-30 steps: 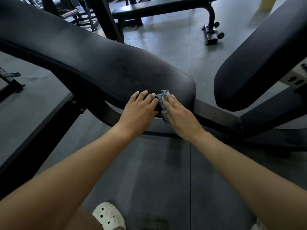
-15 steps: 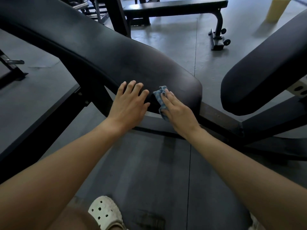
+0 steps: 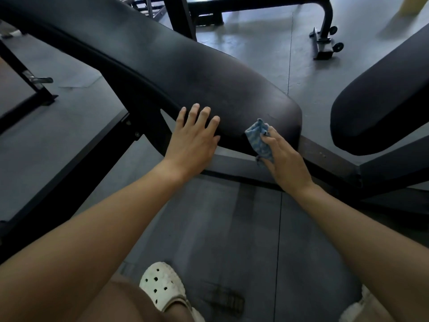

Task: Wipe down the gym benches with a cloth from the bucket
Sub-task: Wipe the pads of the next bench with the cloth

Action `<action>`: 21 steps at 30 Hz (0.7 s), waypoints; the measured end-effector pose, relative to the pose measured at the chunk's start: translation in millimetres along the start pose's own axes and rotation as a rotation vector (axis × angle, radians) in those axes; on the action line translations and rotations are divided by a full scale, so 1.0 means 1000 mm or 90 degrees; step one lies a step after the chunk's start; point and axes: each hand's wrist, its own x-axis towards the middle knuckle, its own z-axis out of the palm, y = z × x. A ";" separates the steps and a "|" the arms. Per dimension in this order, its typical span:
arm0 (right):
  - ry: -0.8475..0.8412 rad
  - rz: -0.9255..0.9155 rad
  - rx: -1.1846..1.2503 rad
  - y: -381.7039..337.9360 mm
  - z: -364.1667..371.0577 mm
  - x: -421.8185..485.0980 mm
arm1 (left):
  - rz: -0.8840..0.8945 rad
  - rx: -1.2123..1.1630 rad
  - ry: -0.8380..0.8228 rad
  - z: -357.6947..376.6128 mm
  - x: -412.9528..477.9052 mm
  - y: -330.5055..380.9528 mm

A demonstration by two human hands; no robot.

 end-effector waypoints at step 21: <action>0.030 -0.018 -0.017 0.012 0.007 -0.005 | 0.074 0.000 -0.011 0.003 0.001 0.038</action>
